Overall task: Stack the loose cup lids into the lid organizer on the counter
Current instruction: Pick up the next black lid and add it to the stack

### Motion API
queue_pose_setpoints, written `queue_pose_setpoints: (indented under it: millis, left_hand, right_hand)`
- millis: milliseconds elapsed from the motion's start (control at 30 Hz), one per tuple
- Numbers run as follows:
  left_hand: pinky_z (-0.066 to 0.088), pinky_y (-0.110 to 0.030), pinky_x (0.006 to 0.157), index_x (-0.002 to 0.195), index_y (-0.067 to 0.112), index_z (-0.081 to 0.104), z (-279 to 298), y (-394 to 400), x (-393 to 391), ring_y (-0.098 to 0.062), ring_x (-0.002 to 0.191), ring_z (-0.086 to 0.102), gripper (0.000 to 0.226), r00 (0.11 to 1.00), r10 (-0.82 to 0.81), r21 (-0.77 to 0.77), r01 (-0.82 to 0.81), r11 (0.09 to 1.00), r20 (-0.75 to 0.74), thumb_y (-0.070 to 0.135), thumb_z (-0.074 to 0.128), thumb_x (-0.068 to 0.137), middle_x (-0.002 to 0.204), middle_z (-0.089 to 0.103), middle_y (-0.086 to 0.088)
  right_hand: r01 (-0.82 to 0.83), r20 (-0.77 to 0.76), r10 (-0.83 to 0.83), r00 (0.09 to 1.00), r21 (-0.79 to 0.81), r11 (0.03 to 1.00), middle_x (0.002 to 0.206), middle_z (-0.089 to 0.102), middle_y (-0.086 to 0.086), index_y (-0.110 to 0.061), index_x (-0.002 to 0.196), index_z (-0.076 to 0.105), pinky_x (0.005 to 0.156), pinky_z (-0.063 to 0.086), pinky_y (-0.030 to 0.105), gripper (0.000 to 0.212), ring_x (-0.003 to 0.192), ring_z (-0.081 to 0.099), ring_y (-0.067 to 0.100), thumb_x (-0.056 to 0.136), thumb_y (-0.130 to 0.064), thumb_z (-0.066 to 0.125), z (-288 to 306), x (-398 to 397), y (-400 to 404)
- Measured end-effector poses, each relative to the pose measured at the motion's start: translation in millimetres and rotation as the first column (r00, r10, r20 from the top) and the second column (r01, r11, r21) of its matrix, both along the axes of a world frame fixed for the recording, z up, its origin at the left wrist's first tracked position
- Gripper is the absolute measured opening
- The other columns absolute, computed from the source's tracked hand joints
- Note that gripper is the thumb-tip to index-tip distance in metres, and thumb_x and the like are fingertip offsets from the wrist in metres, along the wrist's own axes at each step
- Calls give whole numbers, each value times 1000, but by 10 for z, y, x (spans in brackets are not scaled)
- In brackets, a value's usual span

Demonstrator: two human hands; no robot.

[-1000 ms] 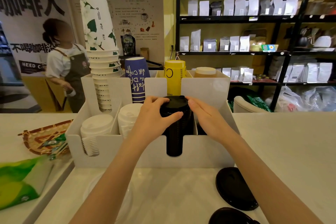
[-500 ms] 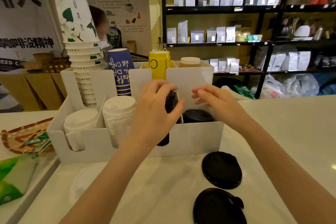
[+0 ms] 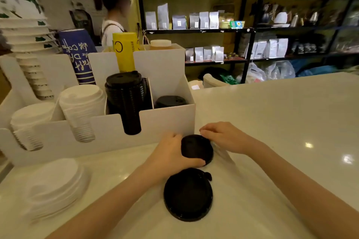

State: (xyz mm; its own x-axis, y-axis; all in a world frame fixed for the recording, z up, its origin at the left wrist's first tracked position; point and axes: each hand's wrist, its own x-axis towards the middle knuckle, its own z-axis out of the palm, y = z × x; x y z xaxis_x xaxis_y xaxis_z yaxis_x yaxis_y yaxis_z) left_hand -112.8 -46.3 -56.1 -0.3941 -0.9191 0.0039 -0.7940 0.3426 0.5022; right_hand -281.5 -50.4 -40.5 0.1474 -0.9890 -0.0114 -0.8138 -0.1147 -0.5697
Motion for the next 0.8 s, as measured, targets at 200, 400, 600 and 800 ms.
queue_pose_setpoints:
  millis: [200, 400, 600, 800]
  left_hand:
    - [43, -26, 75, 110, 17, 52, -68, -25, -67, -16, 94, 49, 73, 1000, 25, -27, -25, 999, -14, 56, 74, 51, 107, 52, -2]
    - [51, -29, 62, 93, 18, 65, 257, 26, -11, -11, 73, 59, 51, 978, -19, 3, 20, 1000, -206, 51, 76, 54, 84, 68, -4]
    - [50, -14, 65, 88, 37, 57, 813, 115, 273, -3, 81, 60, 39, 954, -27, -109, -6, 994, -297, 50, 75, 57, 80, 62, 17]
    - [48, -26, 90, 126, 20, 49, 1073, -55, 701, -13, 104, 58, 77, 864, 8, -268, -165, 949, -503, 39, 77, 57, 109, 59, 7]
  right_hand:
    - [-13, 2, 13, 1000, 2, 1000, 108, 67, 17, -4, 103, 64, 94, 46, 45, 41, 101, 60, 28, 91, -34, 40, -29, 44, 24]
    - [13, 39, -8, 999, -120, 993, 100, 65, 29, 3, 96, 66, 89, 47, 46, 43, 93, 61, 35, 90, -32, 40, 288, 51, 54]
    - [-10, 135, 60, 989, -342, 940, 88, 67, 25, -6, 88, 71, 82, 48, 40, 38, 86, 60, 29, 91, -28, 40, 790, 203, 94]
    - [11, 311, 159, 937, -482, 876, 91, 68, 10, -8, 96, 67, 72, 41, 11, 35, 87, 57, 12, 92, -28, 39, 1021, 590, -140]
